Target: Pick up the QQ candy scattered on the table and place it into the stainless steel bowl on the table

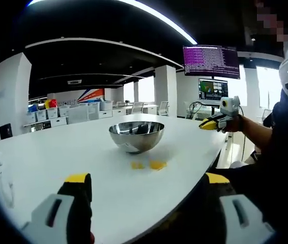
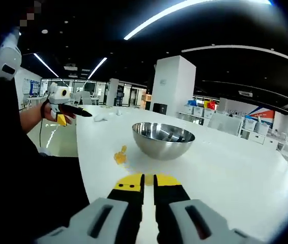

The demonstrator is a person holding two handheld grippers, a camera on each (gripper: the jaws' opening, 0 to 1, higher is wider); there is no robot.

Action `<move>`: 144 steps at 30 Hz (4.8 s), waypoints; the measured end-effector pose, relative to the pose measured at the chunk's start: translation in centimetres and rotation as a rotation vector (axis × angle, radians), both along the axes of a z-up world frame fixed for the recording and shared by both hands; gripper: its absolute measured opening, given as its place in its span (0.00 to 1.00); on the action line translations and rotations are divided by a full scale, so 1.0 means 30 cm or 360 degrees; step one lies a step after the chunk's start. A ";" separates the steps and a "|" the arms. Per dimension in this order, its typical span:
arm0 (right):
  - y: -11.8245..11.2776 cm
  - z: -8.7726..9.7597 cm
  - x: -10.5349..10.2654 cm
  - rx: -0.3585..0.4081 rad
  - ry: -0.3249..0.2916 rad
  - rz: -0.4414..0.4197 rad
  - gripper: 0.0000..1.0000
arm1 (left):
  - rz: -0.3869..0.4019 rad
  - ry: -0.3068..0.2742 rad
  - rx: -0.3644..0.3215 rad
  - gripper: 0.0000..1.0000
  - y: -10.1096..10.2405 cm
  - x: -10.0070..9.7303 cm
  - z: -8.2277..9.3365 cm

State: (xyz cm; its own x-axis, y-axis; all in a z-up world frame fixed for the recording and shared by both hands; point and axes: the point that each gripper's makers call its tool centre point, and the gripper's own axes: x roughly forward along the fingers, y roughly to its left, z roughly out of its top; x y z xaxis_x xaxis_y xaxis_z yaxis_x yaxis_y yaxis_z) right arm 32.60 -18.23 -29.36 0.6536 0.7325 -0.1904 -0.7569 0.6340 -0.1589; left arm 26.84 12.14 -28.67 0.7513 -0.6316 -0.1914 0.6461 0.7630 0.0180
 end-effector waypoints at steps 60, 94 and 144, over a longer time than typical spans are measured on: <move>0.485 0.119 0.557 -0.1026 0.0061 0.0440 0.23 | 0.0066 0.0014 -0.0077 0.86 0.113 -0.010 -0.035; 0.175 0.132 0.096 0.0005 -0.0057 0.0138 0.19 | 0.0052 -0.0026 -0.0051 0.86 0.068 -0.026 0.008; 0.569 -0.217 0.047 -0.0136 0.0162 0.0374 0.19 | 0.0090 -0.0030 -0.0154 0.87 0.132 -0.052 0.013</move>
State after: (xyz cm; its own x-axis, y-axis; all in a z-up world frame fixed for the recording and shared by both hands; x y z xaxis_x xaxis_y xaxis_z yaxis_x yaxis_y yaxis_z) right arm 34.02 -1.15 -35.87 0.4415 0.8405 -0.3141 -0.8966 0.4263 -0.1197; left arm 25.29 16.09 -28.27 0.7892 -0.6029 -0.1171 0.6021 0.7971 -0.0459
